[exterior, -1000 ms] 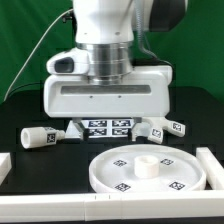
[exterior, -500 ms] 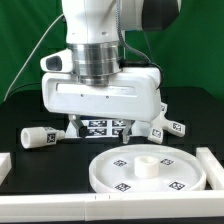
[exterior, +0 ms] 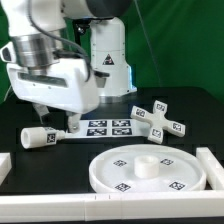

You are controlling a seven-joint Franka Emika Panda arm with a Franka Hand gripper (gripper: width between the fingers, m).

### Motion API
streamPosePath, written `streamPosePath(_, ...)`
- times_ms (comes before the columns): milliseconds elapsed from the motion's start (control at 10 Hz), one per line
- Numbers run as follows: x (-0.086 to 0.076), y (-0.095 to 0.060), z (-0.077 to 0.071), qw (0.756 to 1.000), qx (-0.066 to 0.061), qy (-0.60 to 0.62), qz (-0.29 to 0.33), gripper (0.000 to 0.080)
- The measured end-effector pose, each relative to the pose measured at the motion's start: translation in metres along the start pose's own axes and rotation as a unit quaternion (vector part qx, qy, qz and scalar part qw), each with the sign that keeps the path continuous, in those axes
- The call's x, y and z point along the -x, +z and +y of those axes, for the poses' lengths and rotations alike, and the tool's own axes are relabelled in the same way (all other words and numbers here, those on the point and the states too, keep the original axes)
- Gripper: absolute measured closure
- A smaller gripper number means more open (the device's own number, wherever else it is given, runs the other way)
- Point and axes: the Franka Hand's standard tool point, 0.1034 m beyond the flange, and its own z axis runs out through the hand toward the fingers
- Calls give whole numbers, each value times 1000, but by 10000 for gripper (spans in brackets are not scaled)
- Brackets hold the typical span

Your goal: Assemble round table

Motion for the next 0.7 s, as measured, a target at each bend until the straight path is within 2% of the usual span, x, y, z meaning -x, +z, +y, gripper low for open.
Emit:
streamPosePath(200,1,3,5,1000,5,-6,-17,151)
streamPosePath(300,-2,4,16,999,4,-25,-33,151)
streamPosePath(400,-8,-4,32,998,3,-32,-58,151)
streamPosePath(600,-10,-8,71,990,6,-39,-135,151)
streamPosePath(700,-10,-10,77,986,8,-32,-163,151)
